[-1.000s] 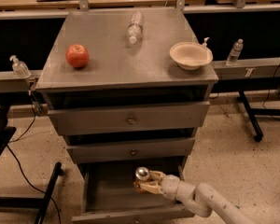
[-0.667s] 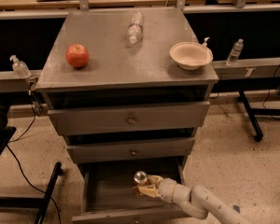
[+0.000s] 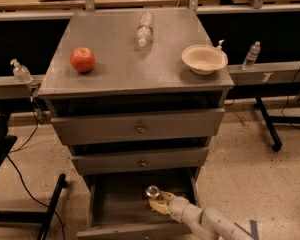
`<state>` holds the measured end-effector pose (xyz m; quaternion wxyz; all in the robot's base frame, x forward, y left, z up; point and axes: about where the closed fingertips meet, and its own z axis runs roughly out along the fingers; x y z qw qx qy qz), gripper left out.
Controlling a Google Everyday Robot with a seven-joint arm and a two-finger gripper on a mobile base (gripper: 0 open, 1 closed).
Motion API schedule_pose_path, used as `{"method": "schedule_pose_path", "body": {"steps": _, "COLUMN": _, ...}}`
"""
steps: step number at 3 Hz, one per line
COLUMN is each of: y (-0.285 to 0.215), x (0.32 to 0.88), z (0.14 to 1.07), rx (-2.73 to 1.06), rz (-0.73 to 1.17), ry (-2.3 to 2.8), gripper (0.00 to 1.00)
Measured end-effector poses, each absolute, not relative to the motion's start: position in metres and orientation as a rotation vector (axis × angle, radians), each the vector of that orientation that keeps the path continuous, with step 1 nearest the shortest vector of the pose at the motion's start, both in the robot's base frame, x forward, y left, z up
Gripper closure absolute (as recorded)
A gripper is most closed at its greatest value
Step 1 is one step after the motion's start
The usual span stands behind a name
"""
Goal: Place orange can into bottom drawer
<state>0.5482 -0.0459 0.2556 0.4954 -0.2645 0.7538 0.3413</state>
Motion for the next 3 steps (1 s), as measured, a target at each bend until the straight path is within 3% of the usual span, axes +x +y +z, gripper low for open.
{"method": "schedule_pose_path", "body": {"steps": 1, "y": -0.0446, "x": 0.5490, "z": 0.2554, "rx": -0.639, "rz": 0.826, "ry": 1.828, "gripper": 0.62}}
{"method": "schedule_pose_path", "body": {"steps": 2, "y": -0.0418, "x": 0.5488, "z": 0.2557, "rx": -0.642, "rz": 0.831, "ry": 1.826, "gripper": 0.31}}
{"method": "schedule_pose_path", "body": {"steps": 3, "y": -0.0401, "x": 0.5486, "z": 0.2559, "rx": -0.643, "rz": 0.834, "ry": 1.825, "gripper": 0.07}}
